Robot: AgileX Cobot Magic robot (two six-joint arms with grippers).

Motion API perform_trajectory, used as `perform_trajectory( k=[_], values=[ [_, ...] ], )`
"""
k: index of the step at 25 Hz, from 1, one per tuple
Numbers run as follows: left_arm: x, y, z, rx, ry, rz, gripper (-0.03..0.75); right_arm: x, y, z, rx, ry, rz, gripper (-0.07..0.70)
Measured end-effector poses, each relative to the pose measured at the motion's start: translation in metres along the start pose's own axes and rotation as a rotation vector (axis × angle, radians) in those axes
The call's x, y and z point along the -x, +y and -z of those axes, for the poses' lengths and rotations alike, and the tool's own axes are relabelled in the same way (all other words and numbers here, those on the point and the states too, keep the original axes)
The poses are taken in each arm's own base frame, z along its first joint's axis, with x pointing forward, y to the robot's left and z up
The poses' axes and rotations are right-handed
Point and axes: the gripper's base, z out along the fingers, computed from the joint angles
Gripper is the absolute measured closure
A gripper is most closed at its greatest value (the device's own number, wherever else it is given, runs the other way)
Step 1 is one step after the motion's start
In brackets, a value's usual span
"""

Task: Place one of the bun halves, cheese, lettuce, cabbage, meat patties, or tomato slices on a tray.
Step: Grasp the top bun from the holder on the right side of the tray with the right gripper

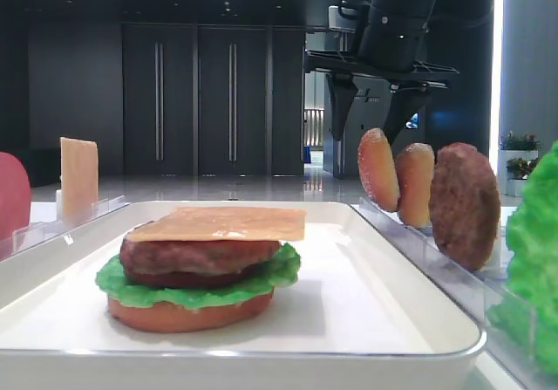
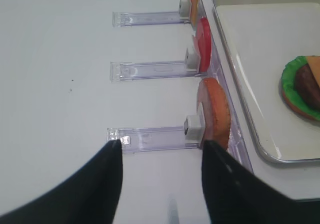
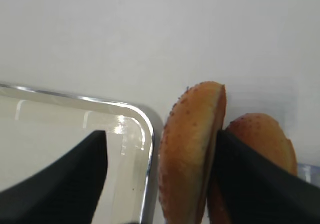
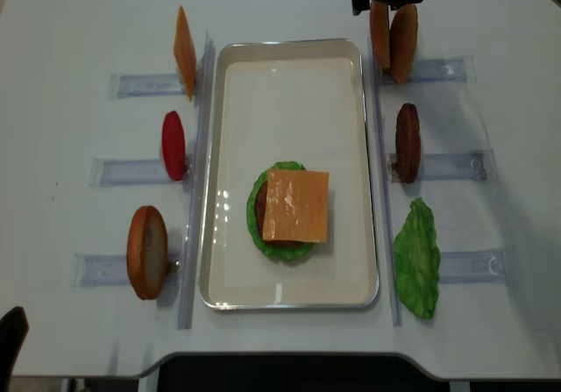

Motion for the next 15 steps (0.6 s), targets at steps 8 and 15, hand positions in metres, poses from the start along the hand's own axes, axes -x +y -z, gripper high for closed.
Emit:
perform_trajectory(
  k=[8,15],
  values=[
    [0.0,0.0,0.0,0.0,0.0,0.0,0.324,-0.004,-0.001,-0.014,-0.007,0.032,0.0,0.198],
    [0.0,0.0,0.0,0.0,0.0,0.0,0.324,-0.004,-0.003,-0.013,-0.029,0.032,0.02,0.404]
  ],
)
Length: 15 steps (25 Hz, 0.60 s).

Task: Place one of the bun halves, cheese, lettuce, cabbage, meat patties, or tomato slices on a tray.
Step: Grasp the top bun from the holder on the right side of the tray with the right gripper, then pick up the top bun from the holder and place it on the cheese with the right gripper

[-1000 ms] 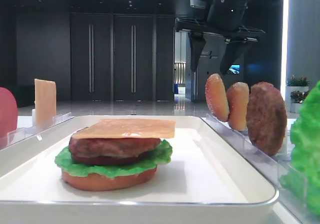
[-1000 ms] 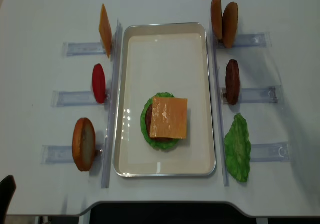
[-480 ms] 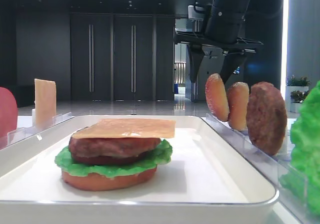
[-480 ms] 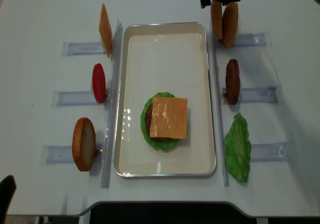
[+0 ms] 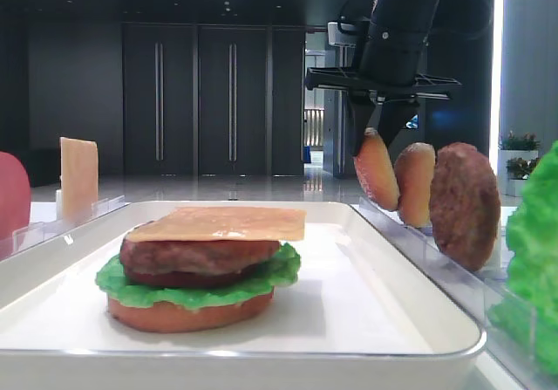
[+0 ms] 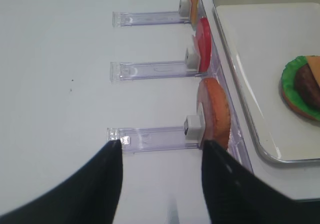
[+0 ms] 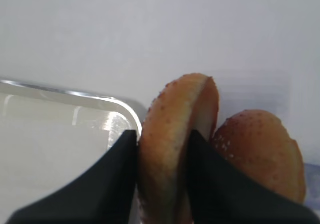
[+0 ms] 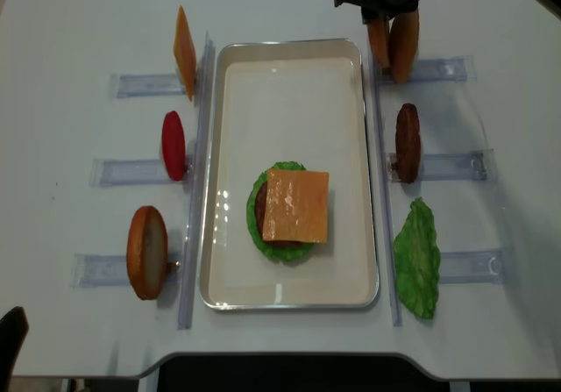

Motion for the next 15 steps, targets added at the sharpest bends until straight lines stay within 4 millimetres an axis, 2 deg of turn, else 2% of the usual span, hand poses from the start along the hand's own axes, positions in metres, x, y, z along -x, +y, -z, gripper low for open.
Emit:
perform_trajectory(
  k=[15],
  values=[
    [0.0,0.0,0.0,0.0,0.0,0.0,0.324,-0.0017,0.0011,0.0014,0.012,0.02,-0.017,0.416]
  ],
)
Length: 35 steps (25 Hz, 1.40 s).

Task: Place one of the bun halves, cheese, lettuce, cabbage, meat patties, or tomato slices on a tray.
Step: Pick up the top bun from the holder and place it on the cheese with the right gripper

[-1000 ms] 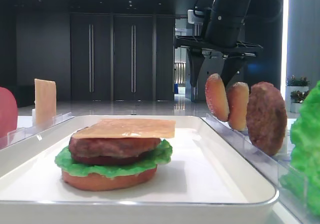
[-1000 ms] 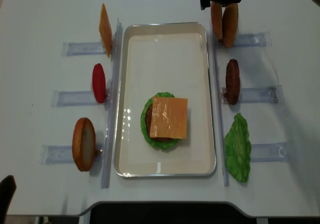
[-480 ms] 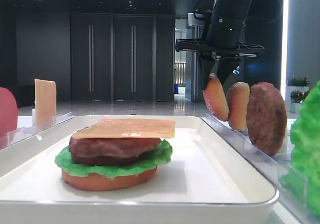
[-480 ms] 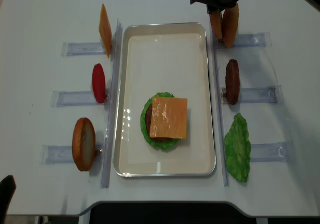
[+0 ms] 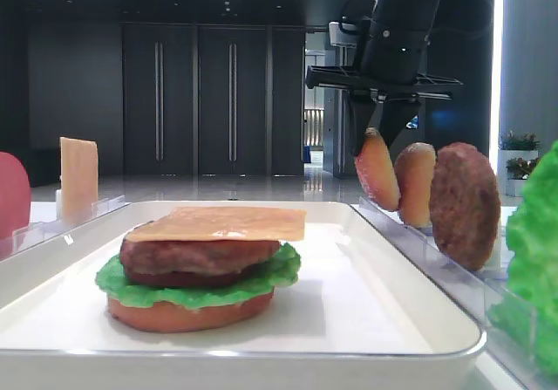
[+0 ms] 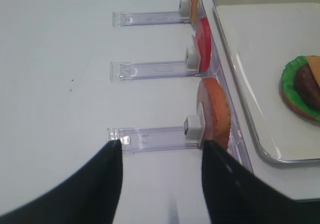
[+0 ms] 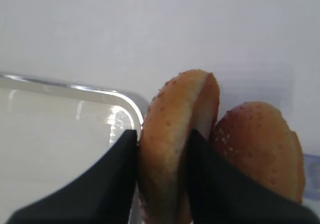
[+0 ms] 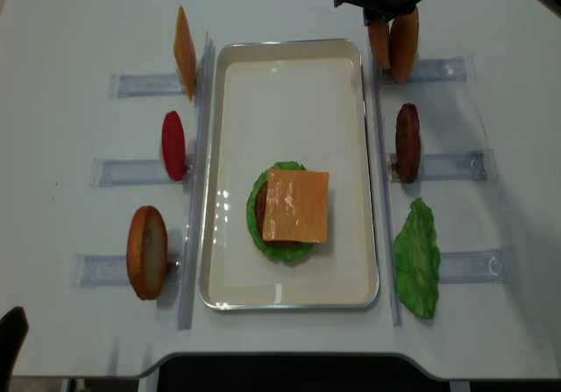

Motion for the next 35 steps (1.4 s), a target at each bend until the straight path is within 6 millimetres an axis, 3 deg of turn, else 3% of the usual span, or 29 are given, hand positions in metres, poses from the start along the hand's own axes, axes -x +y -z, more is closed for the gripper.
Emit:
perform_trajectory(
  k=[12,20,28,35],
  values=[
    [0.0,0.0,0.0,0.0,0.0,0.0,0.324,0.002,0.002,0.033,0.045,-0.001,-0.04,0.419],
    [0.0,0.0,0.0,0.0,0.0,0.0,0.324,0.003,0.008,0.067,0.117,-0.014,-0.08,0.419],
    [0.0,0.0,0.0,0.0,0.0,0.0,0.324,-0.005,0.007,0.099,0.121,0.007,-0.063,0.419],
    [0.0,0.0,0.0,0.0,0.0,0.0,0.324,-0.028,0.004,0.13,0.151,-0.017,-0.058,0.419]
  ],
)
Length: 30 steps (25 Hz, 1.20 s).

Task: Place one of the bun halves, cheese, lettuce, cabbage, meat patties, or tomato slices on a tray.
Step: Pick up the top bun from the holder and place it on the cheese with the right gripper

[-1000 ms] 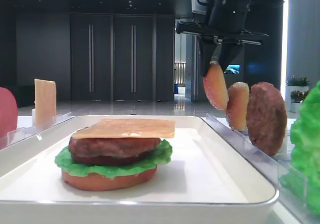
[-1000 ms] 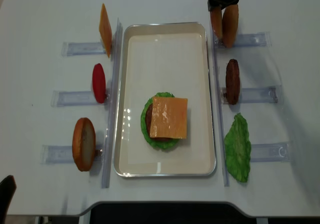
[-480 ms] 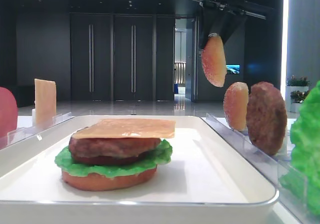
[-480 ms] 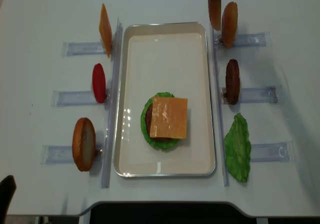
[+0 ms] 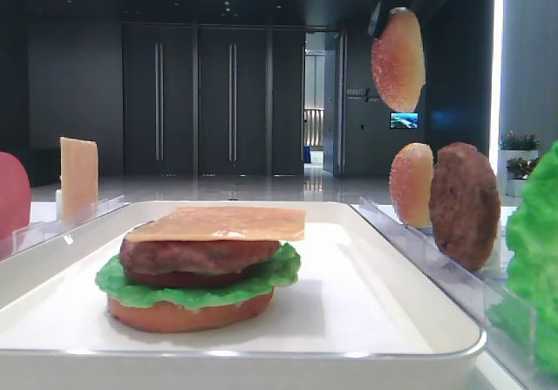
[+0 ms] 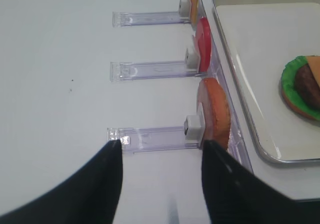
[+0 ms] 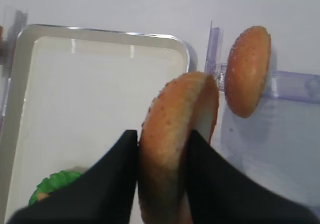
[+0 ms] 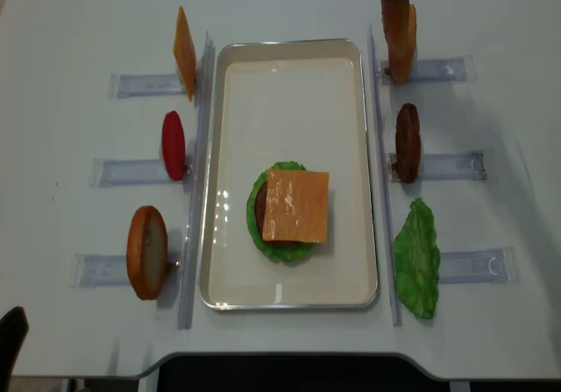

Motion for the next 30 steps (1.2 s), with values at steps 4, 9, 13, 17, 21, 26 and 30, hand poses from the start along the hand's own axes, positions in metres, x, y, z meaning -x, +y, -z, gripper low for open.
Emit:
perform_trajectory(
  k=[4,9,13,17,21,26,30],
  values=[
    [0.0,0.0,0.0,0.0,0.0,0.0,0.324,-0.013,0.005,0.015,0.08,-0.018,-0.001,0.419],
    [0.0,0.0,0.0,0.0,0.0,0.0,0.324,-0.028,0.016,0.03,0.231,-0.03,-0.004,0.42],
    [0.0,0.0,0.0,-0.001,0.0,0.0,0.324,-0.042,0.023,0.036,0.354,-0.025,0.002,0.426],
    [0.0,0.0,0.0,-0.001,0.0,0.0,0.324,-0.06,0.029,0.032,0.499,-0.037,0.004,0.426],
    [0.0,0.0,0.0,-0.001,0.0,0.001,0.324,-0.081,0.032,0.022,0.652,-0.047,0.0,0.426],
    [0.0,0.0,0.0,-0.002,0.0,0.001,0.324,-0.102,0.036,0.005,0.742,-0.053,-0.025,0.426],
    [0.0,0.0,0.0,-0.003,0.0,0.002,0.324,-0.12,0.047,-0.006,0.783,-0.05,-0.01,0.426]
  ],
)
